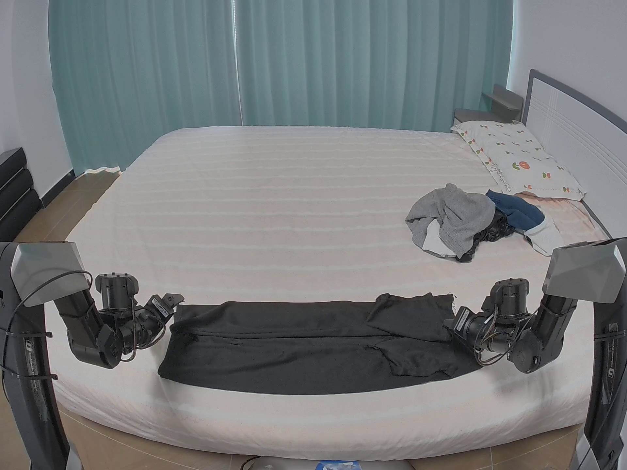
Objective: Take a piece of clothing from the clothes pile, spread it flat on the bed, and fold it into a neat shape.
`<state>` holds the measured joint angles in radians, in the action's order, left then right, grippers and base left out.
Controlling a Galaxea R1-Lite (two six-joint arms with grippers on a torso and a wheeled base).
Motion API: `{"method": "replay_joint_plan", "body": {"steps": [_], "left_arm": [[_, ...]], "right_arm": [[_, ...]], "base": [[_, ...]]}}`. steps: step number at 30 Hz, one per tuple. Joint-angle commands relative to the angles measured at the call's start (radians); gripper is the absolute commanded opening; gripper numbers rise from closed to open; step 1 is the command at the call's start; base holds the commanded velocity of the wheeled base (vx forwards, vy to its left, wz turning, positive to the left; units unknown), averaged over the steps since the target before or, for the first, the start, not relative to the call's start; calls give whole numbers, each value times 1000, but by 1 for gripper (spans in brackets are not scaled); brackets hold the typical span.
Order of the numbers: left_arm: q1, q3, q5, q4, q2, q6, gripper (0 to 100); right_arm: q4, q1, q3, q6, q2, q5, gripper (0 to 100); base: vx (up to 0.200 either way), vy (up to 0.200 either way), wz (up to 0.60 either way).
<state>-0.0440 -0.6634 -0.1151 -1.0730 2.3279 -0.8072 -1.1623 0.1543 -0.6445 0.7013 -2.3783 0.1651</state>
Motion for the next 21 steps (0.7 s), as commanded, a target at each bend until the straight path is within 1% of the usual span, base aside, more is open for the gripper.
{"method": "replay_joint_plan", "body": {"steps": [1,10,11,20,21], "left_arm": [[-7,-15,2,1,13,0,100],[-7,-61,2,5,34,0,100],[-7,-68,2,8,38,2,100],[3,-130,2,30,65,10,100],[9,-140,2,42,68,13,100]], "right_arm": [[1,-10,12,-8,10,1,0],[10,-10,34,-57,7,1,0],[9,-10,35,-59,7,1,100],[-5,-16,20,-43,36,-1,100],[-5,-35,14,-34,51,1,100]], "base": [[0,0,0],[0,0,0],[0,0,0],[0,0,0],[0,0,0]]}}
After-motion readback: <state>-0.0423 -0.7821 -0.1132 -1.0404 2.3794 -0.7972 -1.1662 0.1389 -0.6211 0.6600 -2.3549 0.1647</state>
